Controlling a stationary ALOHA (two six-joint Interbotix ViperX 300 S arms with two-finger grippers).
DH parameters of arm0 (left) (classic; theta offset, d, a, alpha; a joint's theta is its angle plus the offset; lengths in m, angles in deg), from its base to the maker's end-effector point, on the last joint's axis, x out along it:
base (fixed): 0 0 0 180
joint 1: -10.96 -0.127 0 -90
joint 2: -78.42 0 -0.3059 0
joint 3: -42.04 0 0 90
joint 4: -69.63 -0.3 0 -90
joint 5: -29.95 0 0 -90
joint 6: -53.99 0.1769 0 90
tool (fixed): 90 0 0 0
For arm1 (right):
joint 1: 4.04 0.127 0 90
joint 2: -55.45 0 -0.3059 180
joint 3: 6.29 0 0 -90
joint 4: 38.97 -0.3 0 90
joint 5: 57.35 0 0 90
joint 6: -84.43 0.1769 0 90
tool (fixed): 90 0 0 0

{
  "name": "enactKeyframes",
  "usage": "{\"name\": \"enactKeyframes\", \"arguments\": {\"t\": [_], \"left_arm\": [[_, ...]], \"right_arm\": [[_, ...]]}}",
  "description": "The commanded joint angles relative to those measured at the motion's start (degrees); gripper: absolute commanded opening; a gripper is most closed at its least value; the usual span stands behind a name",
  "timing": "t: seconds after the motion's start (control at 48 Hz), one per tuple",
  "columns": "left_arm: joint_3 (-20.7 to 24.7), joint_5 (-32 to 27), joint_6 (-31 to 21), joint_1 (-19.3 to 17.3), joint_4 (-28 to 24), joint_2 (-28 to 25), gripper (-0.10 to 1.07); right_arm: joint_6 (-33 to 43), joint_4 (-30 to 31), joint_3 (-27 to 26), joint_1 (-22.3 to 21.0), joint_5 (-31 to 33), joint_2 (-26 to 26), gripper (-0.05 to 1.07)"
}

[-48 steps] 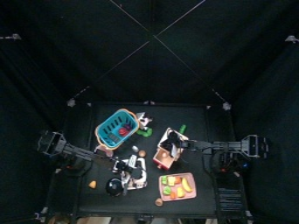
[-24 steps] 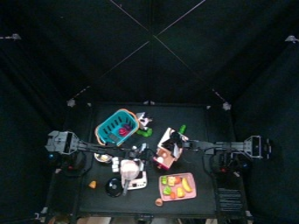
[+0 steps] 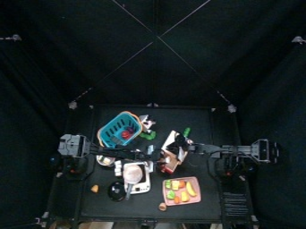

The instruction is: Place egg half into drawer

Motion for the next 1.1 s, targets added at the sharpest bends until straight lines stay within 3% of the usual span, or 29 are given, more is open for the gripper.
{"name": "enactKeyframes", "arguments": {"t": [0.0,0.25,0.708,1.083], "left_arm": [[2.5,-1.7,0.1,-0.5,0.5,0.4,0.77],[3.7,-4.5,0.1,-0.6,0.4,-0.1,0.91],[3.2,-4.0,0.2,-0.4,0.3,1.8,0.91],[1.8,-4.1,0.2,-0.1,-2.8,4.8,0.89]], "right_arm": [[0.1,-0.1,-0.5,-0.2,-0.4,1.5,0.61],[0.0,0.0,-0.4,-0.3,-0.4,1.5,0.61],[-0.1,-0.1,-0.5,-0.2,-0.4,1.5,0.61],[0.1,-0.1,-0.7,-0.4,-0.6,1.5,0.60]]}}
